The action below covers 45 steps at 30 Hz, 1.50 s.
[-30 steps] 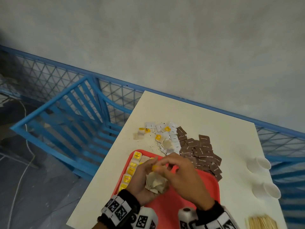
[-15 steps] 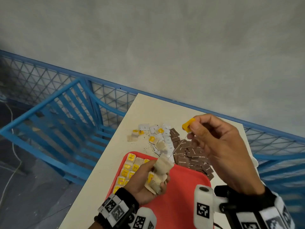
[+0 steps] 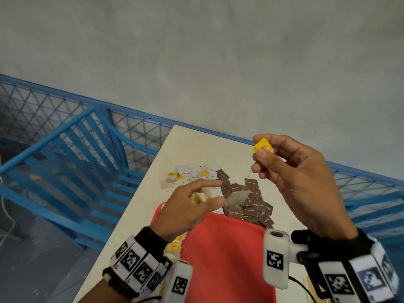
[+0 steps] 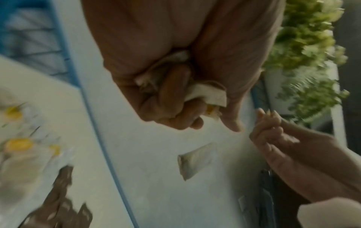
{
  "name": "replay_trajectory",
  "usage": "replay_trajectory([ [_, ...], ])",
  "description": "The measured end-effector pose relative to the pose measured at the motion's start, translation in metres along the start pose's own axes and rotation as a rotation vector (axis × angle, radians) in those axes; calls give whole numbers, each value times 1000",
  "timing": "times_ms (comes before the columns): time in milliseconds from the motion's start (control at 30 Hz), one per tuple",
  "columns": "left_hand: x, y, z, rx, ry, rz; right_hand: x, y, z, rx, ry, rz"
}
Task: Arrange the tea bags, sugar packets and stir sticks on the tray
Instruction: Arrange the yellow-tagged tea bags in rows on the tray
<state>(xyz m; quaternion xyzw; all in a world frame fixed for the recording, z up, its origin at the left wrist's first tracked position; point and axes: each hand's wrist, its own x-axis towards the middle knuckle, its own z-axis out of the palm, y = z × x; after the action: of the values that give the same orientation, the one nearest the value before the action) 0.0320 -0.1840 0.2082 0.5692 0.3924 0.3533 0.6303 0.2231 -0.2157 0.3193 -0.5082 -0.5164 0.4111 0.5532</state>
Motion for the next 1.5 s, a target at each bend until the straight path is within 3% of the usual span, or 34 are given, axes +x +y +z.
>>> replay_trajectory([
  [100,8,6,1,307,-53,144,-1,-2,5,48,-27,7],
  [200,10,-1,1,427,-108,165,1,-2,7,67,-17,21],
  [333,3,-13,1,381,-143,190,6,9,9,40,32,75],
  [467,-8,-26,-7,188,-166,97,13,26,7,9,102,116],
  [800,-18,-49,-23,35,-173,-19,21,56,0,3,40,234],
  [900,-21,-56,-30,-1,-107,-47,22,66,-5,31,52,263],
  [1000,-22,-75,-38,6,60,-159,19,96,-6,-75,57,335],
  [1100,-28,-99,-38,-1,253,-313,0,147,1,-175,4,504],
  [1200,-38,-116,-33,-68,357,-425,-26,188,19,-118,-85,657],
  [1400,-44,-123,-30,-183,420,-458,-46,213,77,118,-86,777],
  [1500,-46,-120,-32,-225,403,-463,-47,212,90,70,-76,749],
])
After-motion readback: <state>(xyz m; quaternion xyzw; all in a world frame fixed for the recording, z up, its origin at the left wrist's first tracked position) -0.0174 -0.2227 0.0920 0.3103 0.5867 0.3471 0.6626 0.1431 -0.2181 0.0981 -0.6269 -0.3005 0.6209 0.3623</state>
